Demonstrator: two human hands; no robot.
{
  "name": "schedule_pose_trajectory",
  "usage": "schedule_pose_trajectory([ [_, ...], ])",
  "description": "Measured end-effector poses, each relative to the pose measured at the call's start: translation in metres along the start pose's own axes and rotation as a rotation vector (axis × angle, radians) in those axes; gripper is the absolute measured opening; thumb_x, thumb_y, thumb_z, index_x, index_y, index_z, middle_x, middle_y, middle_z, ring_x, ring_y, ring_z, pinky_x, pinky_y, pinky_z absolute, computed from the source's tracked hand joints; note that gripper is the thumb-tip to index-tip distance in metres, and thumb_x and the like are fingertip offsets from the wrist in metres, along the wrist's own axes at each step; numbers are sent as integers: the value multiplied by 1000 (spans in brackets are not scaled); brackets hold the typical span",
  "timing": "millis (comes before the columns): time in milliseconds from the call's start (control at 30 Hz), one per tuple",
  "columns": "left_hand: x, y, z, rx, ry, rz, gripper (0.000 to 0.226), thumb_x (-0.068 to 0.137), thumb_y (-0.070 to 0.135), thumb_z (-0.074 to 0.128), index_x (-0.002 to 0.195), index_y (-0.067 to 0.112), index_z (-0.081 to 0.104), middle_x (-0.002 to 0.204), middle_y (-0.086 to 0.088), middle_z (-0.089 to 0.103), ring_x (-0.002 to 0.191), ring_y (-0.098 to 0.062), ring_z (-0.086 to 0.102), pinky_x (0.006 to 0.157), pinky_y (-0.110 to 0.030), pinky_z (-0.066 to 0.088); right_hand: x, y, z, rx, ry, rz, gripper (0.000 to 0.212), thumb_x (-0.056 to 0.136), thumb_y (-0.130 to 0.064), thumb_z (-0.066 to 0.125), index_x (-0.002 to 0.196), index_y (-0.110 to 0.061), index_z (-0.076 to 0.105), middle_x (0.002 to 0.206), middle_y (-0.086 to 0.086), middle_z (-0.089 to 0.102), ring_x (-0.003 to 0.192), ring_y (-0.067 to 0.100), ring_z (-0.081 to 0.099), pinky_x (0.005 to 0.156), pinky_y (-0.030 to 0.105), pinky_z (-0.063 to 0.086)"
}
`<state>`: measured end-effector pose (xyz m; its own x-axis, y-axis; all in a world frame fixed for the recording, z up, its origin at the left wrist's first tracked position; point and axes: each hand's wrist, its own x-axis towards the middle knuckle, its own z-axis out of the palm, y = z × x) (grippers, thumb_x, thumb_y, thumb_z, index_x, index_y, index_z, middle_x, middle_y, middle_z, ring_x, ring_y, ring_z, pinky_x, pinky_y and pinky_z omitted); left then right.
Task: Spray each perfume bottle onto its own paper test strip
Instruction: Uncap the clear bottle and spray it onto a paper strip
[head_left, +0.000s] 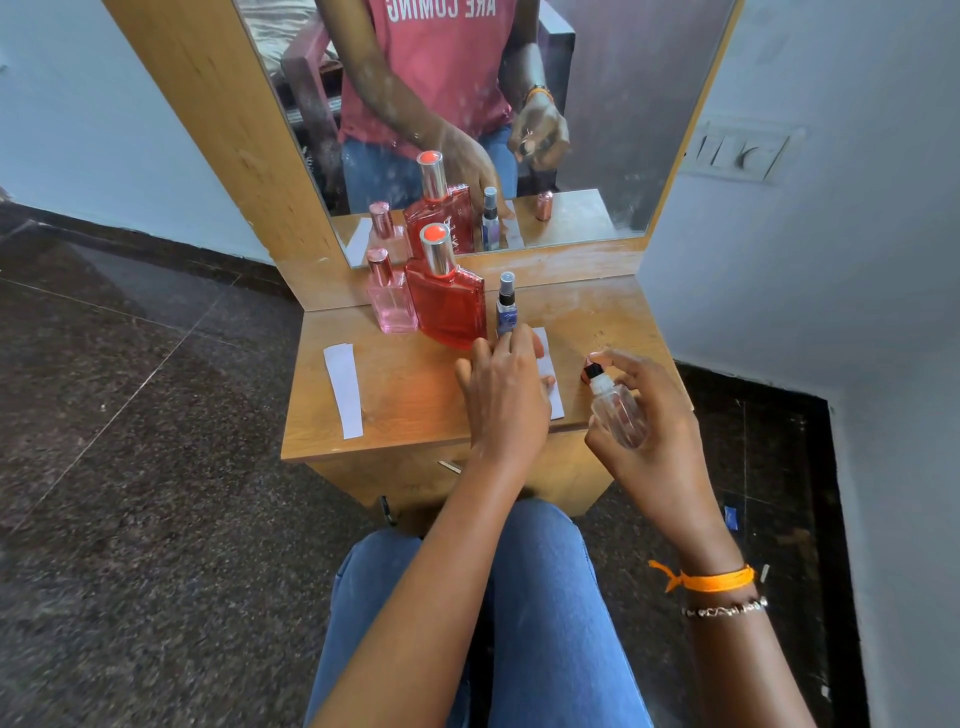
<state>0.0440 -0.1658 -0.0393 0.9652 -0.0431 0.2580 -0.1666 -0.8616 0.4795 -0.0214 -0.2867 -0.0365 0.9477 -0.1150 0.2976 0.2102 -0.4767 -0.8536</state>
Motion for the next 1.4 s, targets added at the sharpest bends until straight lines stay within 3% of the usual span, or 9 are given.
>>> schedule_pose_trajectory([
  [133,-2,-1,1,19,22,19,21,85,21,65,103,21,55,108,3,65,99,-19,48,76,-31,24,1,-4,-1,-16,15,-23,57,73,7,65,122,-22,54,115,-10,56,107,-2,51,88,5,39],
  [367,-11,6,-13,-213,70,-15,17,89,3,52,99,16,54,105,2,61,96,-18,51,77,-29,35,-3,-7,2,277,21,52,53,89,-2,60,119,-34,29,106,-13,50,93,7,55,80,25,48],
  [467,-22,3,-25,-651,-142,-24,19,90,4,53,100,17,62,97,7,63,90,-7,57,75,-10,41,0,-11,6,396,40,70,46,89,-14,57,117,-32,26,112,0,51,102,15,58,89,29,48],
  [567,-36,-1,-33,-903,-442,-56,22,90,12,58,109,22,64,100,12,67,96,0,62,85,-15,47,4,-15,8,467,0,116,45,90,-19,55,120,-32,24,115,19,44,105,29,55,99,37,46],
  [700,-44,-3,-31,-1076,-403,-128,26,85,12,66,110,15,64,102,4,70,97,-7,66,81,-19,51,6,-15,13,509,-90,113,43,93,-29,53,123,-35,23,103,9,39,95,12,51,87,20,48],
  [900,-44,-7,-32,-1001,-380,-164,23,81,12,69,91,33,66,93,10,72,92,-10,67,85,-30,54,9,-6,16,570,-14,144,29,92,-39,45,119,-39,36,98,-9,44,92,-5,53,84,13,44],
  [1100,-47,-14,-29,-912,-320,-230,21,83,14,68,101,23,65,98,11,67,94,-10,64,84,-27,52,28,14,14,-23,104,89,42,86,9,48,118,-16,58,117,-1,55,116,21,47,102,41,40],
  [1233,-47,-17,-29,-906,-314,-229,21,85,14,66,105,21,64,98,13,66,92,-6,64,79,-20,52,39,19,14,-225,-18,19,31,83,11,55,106,-8,65,107,9,60,95,16,55,81,3,36],
  [1400,-45,-19,-31,-902,-318,-222,23,85,15,65,108,19,63,101,14,65,92,-3,62,77,-17,50,38,3,8,445,153,194,30,85,0,64,106,-18,53,93,6,67,88,14,65,83,19,49],
])
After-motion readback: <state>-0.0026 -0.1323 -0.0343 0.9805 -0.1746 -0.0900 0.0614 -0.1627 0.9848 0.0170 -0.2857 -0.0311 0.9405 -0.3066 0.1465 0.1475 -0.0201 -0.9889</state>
